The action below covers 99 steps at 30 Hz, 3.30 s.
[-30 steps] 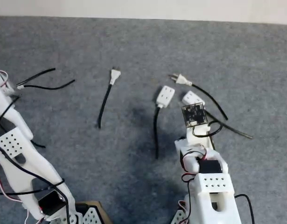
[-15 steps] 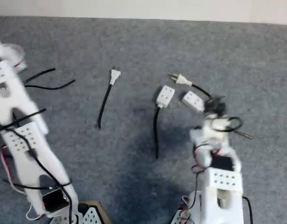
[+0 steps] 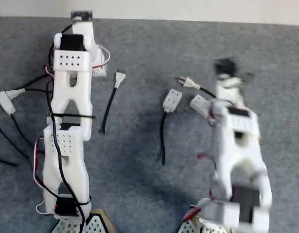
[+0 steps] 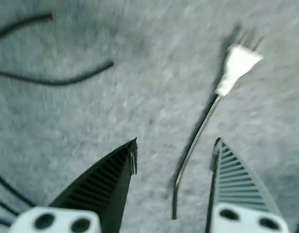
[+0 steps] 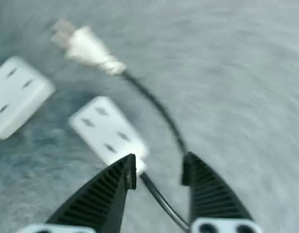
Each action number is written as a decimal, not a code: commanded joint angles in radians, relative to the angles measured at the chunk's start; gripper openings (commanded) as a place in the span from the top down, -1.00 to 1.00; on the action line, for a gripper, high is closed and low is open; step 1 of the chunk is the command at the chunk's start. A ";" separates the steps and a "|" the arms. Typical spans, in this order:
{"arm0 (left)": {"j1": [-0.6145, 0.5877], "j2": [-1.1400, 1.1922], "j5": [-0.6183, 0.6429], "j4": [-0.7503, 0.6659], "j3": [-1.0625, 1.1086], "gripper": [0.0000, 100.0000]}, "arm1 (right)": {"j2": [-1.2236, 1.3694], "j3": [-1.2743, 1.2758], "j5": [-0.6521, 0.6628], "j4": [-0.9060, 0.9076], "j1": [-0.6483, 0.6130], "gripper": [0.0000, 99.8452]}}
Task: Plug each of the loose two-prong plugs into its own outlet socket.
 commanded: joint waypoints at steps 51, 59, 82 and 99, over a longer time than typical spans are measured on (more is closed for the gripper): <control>-0.320 -0.059 -0.123 -0.005 0.065 0.50 | 0.731 -0.983 0.477 0.794 -0.082 0.45; -0.335 -0.059 -0.123 -0.005 0.065 0.50 | 0.720 -0.923 0.471 0.754 -0.084 0.80; -0.386 -0.059 -0.126 -0.003 0.065 0.50 | -0.176 -0.177 0.359 0.816 -0.532 0.99; -0.414 -0.059 -0.126 -0.003 0.065 0.50 | -0.367 0.157 0.100 0.441 -1.041 0.99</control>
